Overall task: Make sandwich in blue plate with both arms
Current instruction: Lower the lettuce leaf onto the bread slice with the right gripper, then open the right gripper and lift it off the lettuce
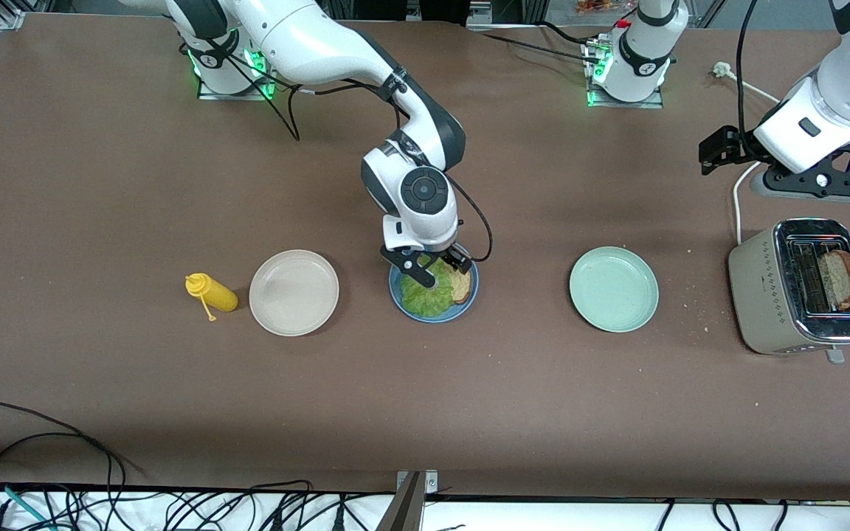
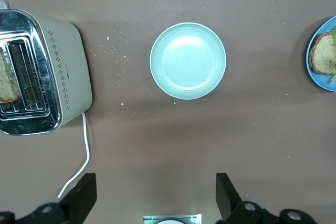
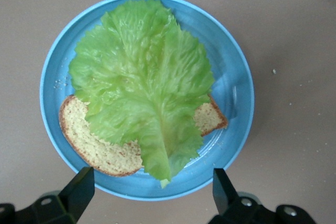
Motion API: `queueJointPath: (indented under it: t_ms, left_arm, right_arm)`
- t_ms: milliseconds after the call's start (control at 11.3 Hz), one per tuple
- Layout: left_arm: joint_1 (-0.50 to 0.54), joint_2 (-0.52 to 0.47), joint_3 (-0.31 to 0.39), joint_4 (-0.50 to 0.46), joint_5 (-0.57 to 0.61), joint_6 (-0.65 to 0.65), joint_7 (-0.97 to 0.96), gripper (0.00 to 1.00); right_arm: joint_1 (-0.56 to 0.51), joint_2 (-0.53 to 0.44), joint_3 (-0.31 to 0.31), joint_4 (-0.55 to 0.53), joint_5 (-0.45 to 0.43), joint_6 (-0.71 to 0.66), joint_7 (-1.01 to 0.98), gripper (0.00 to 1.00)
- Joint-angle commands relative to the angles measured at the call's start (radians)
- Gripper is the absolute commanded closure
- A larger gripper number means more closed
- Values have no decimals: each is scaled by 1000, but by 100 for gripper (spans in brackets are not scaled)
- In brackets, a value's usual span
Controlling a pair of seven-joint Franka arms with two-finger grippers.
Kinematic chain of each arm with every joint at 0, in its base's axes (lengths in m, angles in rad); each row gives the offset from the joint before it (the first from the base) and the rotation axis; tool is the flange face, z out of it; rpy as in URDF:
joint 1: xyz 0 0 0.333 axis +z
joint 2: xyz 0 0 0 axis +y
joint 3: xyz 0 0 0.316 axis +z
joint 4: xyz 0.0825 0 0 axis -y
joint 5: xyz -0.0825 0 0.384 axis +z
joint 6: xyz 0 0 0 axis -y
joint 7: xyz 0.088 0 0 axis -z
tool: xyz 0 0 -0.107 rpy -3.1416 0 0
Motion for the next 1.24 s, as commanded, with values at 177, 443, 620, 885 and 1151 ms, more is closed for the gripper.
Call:
queueJointPath:
  t_ms: [177, 443, 620, 885, 1151]
  left_arm:
    - [5, 10, 3, 25, -24, -14, 24, 0]
    - [5, 10, 3, 25, -24, -14, 24, 0]
    - [5, 10, 3, 25, -24, -14, 24, 0]
    - [5, 10, 3, 25, -24, -14, 24, 0]
    - [5, 10, 3, 25, -24, -14, 24, 0]
  right_arm:
    - [-5, -57, 19, 52, 29, -15, 36, 0]
    - [-81, -193, 82, -64, 33, -36, -8, 0]
    - [-181, -313, 158, -190, 34, -61, -102, 0]
    - [-269, -463, 177, -322, 36, -162, -310, 0]
    - [-397, -632, 185, -495, 36, -237, -674, 0]
